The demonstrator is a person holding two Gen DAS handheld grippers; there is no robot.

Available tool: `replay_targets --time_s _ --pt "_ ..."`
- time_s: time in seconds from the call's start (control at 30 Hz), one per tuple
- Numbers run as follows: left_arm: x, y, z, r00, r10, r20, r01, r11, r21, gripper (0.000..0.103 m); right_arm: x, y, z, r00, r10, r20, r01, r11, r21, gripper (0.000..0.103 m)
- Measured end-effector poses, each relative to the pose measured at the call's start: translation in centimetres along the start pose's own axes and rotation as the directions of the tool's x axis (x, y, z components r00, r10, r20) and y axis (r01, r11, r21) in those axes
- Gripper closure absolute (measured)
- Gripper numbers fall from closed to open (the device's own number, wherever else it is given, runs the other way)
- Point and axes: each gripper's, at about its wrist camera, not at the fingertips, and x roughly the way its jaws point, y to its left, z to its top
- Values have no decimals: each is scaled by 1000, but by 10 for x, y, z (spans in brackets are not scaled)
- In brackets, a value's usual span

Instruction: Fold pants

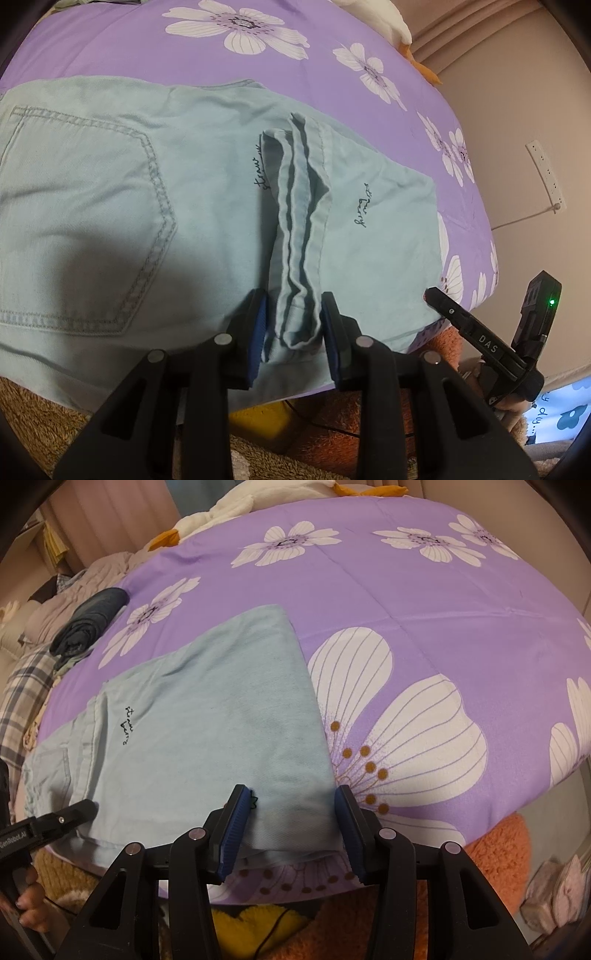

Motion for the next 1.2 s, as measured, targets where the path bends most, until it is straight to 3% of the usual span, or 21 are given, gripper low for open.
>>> replay_targets --time_s 0.1,0.2,0.33,0.43,0.57,0.73,0.8,0.83,0.93,1.1,1.2 --pt "-4 0 -1 1000 4 -2 -4 1000 -3 74 0 0 0 1000 5 1 -5 1000 5 55" --pt "-12 -2 -2 1000 12 6 -12 1000 -4 65 0 0 0 1000 6 -2 -6 1000 3 55" --pt "-34 -3 -2 994 60 87 -61 998 6 45 -1 0 2 1000 8 -7 -8 1000 3 55" --pt "-54 0 -2 982 91 168 -94 996 5 30 -1 -1 2 1000 12 -8 -12 1000 10 55" --pt "-80 6 -4 949 167 266 -173 985 -3 15 -3 4 4 1000 -7 -11 7 1000 2 55" --pt "-106 28 -8 920 219 324 -205 976 -78 11 -7 4 9 1000 -7 -6 7 1000 10 54" --pt "-117 38 -9 908 235 346 -206 971 -119 11 -10 5 12 1000 -7 8 7 1000 13 33" --pt "-122 43 -9 902 249 352 -213 967 -139 11 -15 8 15 999 -10 31 10 1000 5 29" --pt "-132 52 -8 885 290 364 -237 954 -184 10 -28 19 21 995 -14 102 18 999 -35 25" --pt "-143 66 -11 864 341 371 -261 933 -249 7 -44 39 36 984 41 173 -23 994 -102 8" --pt "-148 75 -12 851 374 368 -279 916 -288 5 -50 53 43 976 65 210 -36 990 -135 6"
